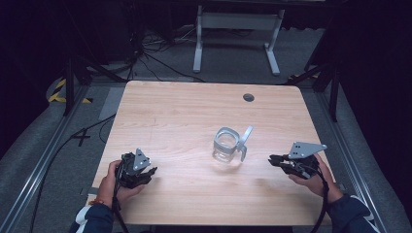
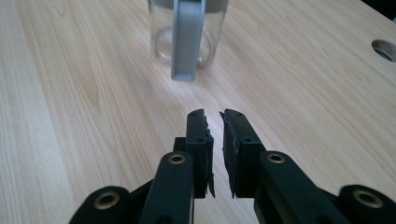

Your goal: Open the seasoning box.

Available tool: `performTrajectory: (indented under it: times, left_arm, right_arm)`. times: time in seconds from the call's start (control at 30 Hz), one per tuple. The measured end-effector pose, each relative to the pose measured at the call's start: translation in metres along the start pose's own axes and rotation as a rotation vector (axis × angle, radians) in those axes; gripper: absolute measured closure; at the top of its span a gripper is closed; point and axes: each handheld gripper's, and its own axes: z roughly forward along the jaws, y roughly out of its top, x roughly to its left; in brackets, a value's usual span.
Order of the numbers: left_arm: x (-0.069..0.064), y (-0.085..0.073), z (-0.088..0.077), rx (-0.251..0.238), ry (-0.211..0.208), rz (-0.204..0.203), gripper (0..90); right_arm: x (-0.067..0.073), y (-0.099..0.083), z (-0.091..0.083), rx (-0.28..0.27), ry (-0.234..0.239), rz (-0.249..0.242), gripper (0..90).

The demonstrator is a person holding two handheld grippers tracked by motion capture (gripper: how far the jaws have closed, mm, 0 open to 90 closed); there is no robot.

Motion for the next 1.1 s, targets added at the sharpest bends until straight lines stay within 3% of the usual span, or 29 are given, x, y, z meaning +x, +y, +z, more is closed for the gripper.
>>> performTrajectory:
  times: [0.13, 0.3, 0.33, 0.4, 0.5, 0.53, 0.67, 0.8, 0.9, 0.93, 1.0, 1.1]
  left_arm:
    - [0.001, -0.006, -0.001, -0.001, -0.005, -0.024, 51.3]
    - [0.004, -0.015, -0.003, 0.016, -0.018, -0.044, 45.6]
    - [0.003, -0.017, -0.002, 0.011, -0.003, -0.048, 44.2]
    - [0.003, -0.021, -0.001, -0.003, -0.012, -0.064, 40.4]
    - [0.002, -0.025, 0.001, 0.004, -0.016, -0.062, 34.5]
    - [0.001, -0.028, 0.002, 0.024, -0.035, -0.068, 31.7]
    - [0.0, -0.033, 0.004, 0.022, -0.052, -0.073, 27.4]
    - [0.002, -0.038, 0.006, -0.018, -0.049, -0.095, 23.9]
    - [0.005, -0.042, 0.008, -0.036, -0.082, -0.141, 21.0]
    - [0.004, -0.045, 0.01, -0.052, -0.086, -0.178, 19.4]
    - [0.005, -0.049, 0.012, -0.08, -0.101, -0.197, 17.7]
    - [0.005, -0.049, 0.011, -0.078, -0.1, -0.193, 17.4]
  right_arm:
    - [-0.001, -0.014, -0.007, 0.017, -0.018, 0.014, 77.0]
    - [-0.003, -0.033, -0.018, 0.023, -0.052, 0.02, 62.5]
    - [-0.004, -0.037, -0.02, 0.024, -0.064, 0.015, 59.8]
    - [-0.005, -0.045, -0.023, 0.03, -0.081, 0.027, 57.3]
    - [-0.008, -0.063, -0.027, 0.043, -0.082, 0.078, 54.1]
    - [-0.009, -0.072, -0.029, 0.048, -0.089, 0.105, 52.1]
    - [-0.011, -0.087, -0.032, 0.055, -0.103, 0.153, 48.6]
    - [-0.014, -0.111, -0.035, 0.064, -0.108, 0.229, 44.0]
    - [-0.015, -0.12, -0.037, 0.049, -0.11, 0.269, 40.1]
    - [-0.015, -0.123, -0.038, 0.038, -0.112, 0.283, 39.5]
    - [-0.015, -0.127, -0.04, 0.018, -0.115, 0.298, 37.4]
    - [-0.013, -0.127, -0.039, 0.013, -0.122, 0.285, 35.1]
